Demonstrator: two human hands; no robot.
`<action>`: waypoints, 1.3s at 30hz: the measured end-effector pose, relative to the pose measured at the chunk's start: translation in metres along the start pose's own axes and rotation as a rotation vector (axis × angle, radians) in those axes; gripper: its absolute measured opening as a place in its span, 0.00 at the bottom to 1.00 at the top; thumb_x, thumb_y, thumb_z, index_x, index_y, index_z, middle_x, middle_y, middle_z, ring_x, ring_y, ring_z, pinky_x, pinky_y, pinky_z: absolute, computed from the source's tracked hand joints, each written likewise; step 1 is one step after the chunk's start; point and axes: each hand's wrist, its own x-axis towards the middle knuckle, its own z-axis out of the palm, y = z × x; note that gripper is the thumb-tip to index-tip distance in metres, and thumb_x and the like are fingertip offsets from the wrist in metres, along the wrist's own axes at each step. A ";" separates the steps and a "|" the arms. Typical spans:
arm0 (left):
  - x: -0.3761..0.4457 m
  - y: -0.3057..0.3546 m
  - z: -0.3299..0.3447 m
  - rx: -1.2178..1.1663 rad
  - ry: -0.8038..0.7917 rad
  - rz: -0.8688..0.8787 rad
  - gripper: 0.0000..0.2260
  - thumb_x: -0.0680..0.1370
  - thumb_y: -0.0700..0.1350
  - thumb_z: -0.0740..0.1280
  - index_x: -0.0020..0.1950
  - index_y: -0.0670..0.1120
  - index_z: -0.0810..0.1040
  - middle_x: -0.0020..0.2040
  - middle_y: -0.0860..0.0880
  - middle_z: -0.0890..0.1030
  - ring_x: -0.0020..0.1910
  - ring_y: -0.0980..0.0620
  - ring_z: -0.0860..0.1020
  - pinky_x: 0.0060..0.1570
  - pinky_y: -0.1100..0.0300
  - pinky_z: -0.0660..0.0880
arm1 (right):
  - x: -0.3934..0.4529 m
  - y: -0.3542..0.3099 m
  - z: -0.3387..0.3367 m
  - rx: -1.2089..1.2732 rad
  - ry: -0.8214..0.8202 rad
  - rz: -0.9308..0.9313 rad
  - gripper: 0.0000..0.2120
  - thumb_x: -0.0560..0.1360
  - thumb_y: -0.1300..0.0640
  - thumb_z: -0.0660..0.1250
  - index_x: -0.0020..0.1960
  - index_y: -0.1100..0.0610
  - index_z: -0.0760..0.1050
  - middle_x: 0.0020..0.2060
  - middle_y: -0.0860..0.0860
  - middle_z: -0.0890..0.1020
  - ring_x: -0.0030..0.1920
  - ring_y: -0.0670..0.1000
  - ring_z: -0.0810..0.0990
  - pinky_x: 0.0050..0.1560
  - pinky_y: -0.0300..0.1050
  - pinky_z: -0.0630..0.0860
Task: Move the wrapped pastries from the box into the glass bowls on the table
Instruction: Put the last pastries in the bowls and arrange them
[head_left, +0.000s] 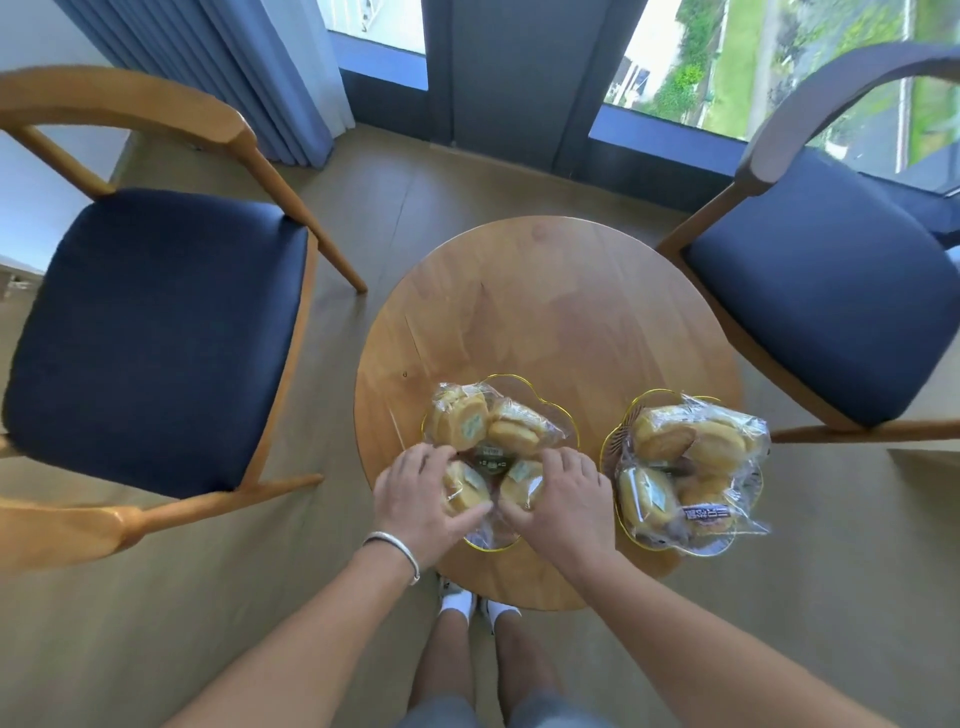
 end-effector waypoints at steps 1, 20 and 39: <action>0.004 0.001 -0.006 -0.079 0.093 -0.022 0.28 0.67 0.66 0.66 0.60 0.51 0.73 0.57 0.52 0.74 0.58 0.51 0.72 0.55 0.53 0.69 | 0.006 0.001 -0.004 0.098 0.064 0.023 0.31 0.67 0.33 0.64 0.62 0.52 0.69 0.57 0.49 0.74 0.61 0.53 0.71 0.58 0.49 0.69; 0.058 0.017 -0.002 -0.262 0.058 -0.189 0.14 0.72 0.52 0.72 0.51 0.54 0.68 0.46 0.56 0.76 0.45 0.52 0.76 0.41 0.56 0.73 | 0.042 0.016 -0.028 0.421 0.123 0.160 0.13 0.76 0.50 0.69 0.60 0.51 0.75 0.51 0.50 0.76 0.50 0.55 0.78 0.47 0.49 0.74; -0.005 -0.015 0.015 -0.891 -0.340 -0.782 0.37 0.70 0.64 0.69 0.75 0.58 0.58 0.71 0.51 0.68 0.62 0.44 0.72 0.51 0.44 0.76 | -0.027 0.168 -0.051 0.536 0.565 0.576 0.21 0.74 0.53 0.68 0.65 0.56 0.72 0.64 0.55 0.73 0.62 0.55 0.71 0.61 0.53 0.70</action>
